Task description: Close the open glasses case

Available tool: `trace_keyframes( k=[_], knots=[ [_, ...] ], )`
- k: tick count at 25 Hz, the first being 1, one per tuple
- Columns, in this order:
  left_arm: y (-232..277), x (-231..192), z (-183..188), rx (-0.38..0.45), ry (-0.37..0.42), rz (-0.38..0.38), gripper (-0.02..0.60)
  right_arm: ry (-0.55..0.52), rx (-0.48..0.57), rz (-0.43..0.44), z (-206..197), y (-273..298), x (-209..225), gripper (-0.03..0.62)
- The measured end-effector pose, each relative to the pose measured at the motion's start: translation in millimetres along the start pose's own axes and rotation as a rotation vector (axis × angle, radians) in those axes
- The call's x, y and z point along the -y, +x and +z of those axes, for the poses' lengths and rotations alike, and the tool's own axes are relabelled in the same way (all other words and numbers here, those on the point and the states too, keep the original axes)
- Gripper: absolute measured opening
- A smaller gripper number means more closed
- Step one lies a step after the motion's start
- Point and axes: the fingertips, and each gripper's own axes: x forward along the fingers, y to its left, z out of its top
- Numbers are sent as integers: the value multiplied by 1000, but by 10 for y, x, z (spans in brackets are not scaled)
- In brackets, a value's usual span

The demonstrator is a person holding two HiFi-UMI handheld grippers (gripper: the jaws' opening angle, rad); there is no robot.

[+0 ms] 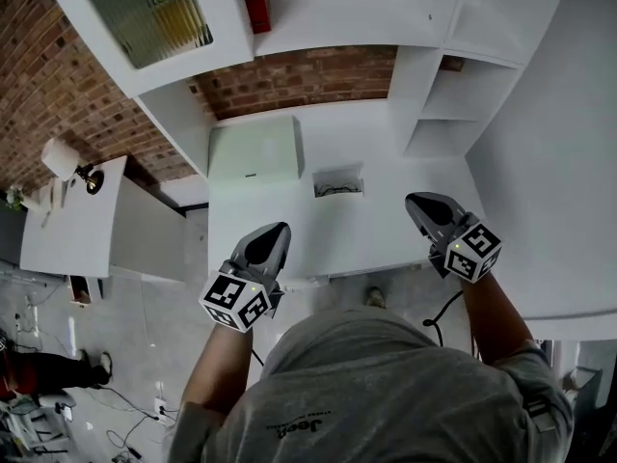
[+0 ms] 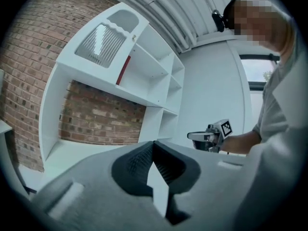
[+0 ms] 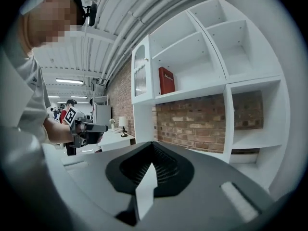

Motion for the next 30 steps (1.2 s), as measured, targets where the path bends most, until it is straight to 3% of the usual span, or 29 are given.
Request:
trace_keyframes(
  k=[7, 12, 19, 24, 30],
  knots=[
    [914, 49, -65, -4, -33, 91, -2, -9, -48, 145, -211, 211, 708, 9],
    [1252, -96, -111, -41, -6, 102, -2, 20, -66, 162, -277, 424, 941, 9],
    [1384, -565, -218, -81, 42, 18, -2, 20, -50, 89, -210, 780, 946, 9],
    [1481, -736, -286, -151, 107, -64, 41, 38, -26, 23, -109, 907, 1012, 9],
    [1593, -794, -262, -144, 98, -102, 73, 40, -41, 15, -144, 972, 1044, 9]
  ],
)
